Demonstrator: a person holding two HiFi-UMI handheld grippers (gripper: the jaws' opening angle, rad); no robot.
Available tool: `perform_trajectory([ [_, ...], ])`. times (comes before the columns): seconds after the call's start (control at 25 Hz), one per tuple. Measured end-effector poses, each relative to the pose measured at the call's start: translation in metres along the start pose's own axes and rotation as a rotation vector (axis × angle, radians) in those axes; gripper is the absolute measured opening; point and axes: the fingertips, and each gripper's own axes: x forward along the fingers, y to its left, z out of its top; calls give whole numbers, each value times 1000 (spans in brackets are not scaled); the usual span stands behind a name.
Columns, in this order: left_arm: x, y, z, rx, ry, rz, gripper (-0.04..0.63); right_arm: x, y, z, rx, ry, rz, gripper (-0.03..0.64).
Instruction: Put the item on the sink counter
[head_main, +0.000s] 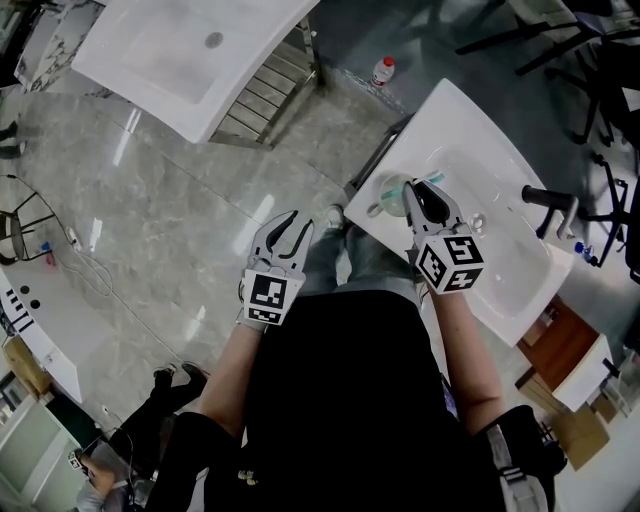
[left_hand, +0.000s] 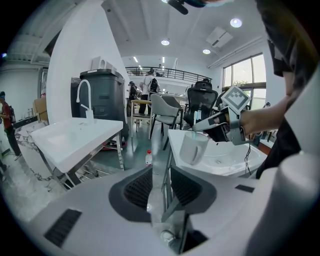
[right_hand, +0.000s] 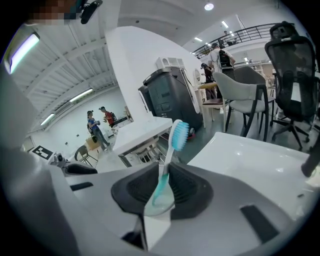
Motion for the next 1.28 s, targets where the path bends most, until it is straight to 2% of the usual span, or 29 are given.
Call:
perform_trajectory([
  [0.04, 0, 0, 0, -2, -2, 0, 126, 0, 0, -1, -3, 4, -3, 65],
  [0.12, -1, 0, 0, 0, -6, -2, 126, 0, 1, -3, -5, 13, -7, 143],
  [0.28, -2, -1, 3, 8, -10, -6, 126, -1, 3, -2, 1, 15, -5, 168],
  [0.48, -4, -2, 4, 16, -19, -8, 126, -7, 1, -1, -15, 0, -25, 179],
  [0.64, -8, -3, 5, 61, -18, -7, 126, -9, -3, -5, -18, 15, -45, 186],
  [0.88, -10, -6, 9, 83, -26, -21, 126, -12, -6, -14, 89, 28, -29, 210],
  [1.12, -7, -10, 23, 99, -49, -48, 126, -26, -9, -8, 139, -41, -28, 213],
  [1.28, 4, -17, 46, 131, -87, -93, 126, -47, -15, 3, 145, -117, -76, 213],
])
